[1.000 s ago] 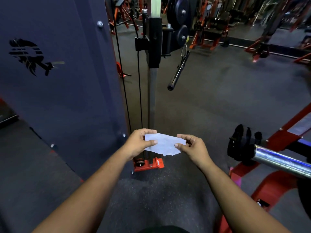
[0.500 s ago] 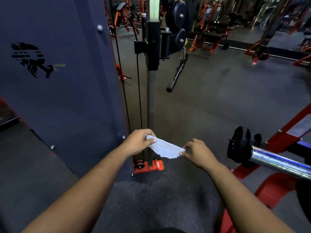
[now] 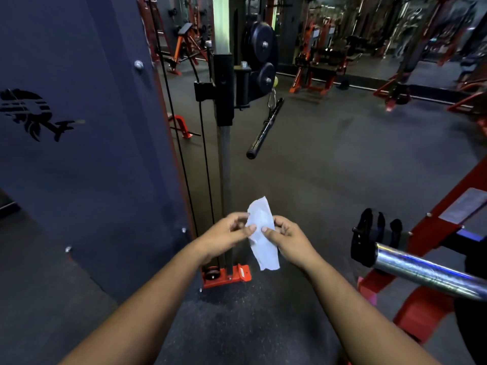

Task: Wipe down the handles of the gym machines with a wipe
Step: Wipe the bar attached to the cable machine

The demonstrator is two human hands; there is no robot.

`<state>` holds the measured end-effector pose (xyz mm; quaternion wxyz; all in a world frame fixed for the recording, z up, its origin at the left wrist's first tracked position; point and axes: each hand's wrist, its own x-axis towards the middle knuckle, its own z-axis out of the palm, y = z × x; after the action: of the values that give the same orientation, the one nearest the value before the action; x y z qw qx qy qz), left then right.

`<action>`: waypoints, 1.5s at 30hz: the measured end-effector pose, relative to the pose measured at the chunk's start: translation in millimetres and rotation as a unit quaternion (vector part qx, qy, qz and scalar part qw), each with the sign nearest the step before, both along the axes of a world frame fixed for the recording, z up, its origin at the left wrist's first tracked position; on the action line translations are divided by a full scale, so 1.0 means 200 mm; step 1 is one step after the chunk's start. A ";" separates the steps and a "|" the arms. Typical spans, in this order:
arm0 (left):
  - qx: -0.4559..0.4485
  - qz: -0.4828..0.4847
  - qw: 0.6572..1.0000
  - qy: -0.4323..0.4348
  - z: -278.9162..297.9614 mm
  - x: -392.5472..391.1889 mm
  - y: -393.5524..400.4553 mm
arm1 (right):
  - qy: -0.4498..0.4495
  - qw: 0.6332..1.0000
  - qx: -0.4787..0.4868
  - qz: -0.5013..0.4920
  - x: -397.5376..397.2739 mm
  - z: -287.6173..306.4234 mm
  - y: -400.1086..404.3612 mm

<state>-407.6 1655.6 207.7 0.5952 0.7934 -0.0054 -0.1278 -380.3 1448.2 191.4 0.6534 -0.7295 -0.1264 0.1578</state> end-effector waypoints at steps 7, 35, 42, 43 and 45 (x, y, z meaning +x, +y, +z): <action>-0.209 0.060 0.976 0.031 0.01 0.15 -0.18 | -0.003 0.997 0.080 0.006 0.15 0.12 -0.09; 0.116 0.105 0.958 -0.239 0.25 1.50 0.05 | -0.024 0.999 0.001 -0.048 1.44 0.49 0.14; 0.319 0.097 0.911 -0.244 0.25 1.80 -0.05 | -0.094 0.990 -0.090 -0.048 1.78 0.32 0.10; 0.360 0.084 0.901 -0.226 0.25 1.84 -0.06 | -0.103 0.988 -0.102 -0.053 1.86 0.31 0.09; 0.429 0.059 0.879 -0.199 0.25 1.92 -0.08 | -0.127 0.981 -0.129 -0.063 2.01 0.28 0.06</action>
<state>-23.2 1640.6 257.2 0.1895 0.9785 -0.0209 0.0782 21.6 1459.6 246.9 0.5408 -0.8284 -0.1410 0.0374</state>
